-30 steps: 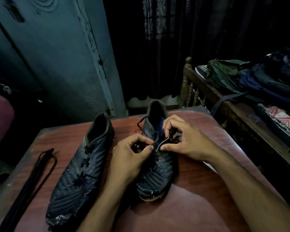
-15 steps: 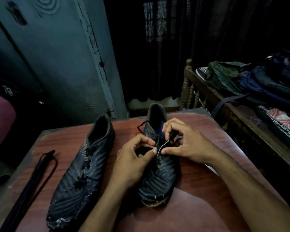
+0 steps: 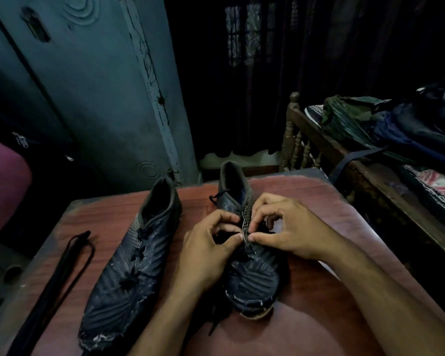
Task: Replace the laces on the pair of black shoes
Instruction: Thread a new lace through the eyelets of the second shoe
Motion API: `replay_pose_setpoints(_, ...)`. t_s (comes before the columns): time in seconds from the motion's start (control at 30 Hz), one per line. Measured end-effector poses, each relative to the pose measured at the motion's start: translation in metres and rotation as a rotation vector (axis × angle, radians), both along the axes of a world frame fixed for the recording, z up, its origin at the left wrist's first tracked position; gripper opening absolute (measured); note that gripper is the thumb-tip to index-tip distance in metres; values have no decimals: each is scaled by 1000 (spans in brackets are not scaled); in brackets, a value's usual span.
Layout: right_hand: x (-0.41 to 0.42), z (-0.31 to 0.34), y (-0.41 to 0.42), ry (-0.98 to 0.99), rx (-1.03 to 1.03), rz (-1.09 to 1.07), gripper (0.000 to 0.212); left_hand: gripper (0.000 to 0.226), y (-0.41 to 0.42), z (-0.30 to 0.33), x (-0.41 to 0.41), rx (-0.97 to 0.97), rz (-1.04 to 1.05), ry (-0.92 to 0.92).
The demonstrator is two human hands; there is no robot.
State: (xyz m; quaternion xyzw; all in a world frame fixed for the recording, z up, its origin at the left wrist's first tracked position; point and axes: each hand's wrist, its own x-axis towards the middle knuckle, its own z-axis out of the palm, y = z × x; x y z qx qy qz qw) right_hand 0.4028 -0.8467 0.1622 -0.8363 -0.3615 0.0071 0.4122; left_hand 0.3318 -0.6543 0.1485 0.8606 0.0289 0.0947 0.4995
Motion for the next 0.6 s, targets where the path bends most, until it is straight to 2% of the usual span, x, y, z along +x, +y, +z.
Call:
replay_pose_setpoints(0.17, 0, 6, -2, 57, 32, -19, 11, 23, -1, -1, -1, 48, -15, -17)
replay_pose_setpoints(0.3, -1, 11, -8, 217, 112, -59, 11, 24, -2, 1, -1, 57, -8, -38)
replay_pose_setpoints(0.6, 3, 14, -11, 628, 734, -72, 10, 27, -2, 3, -1, 58, -6, -69)
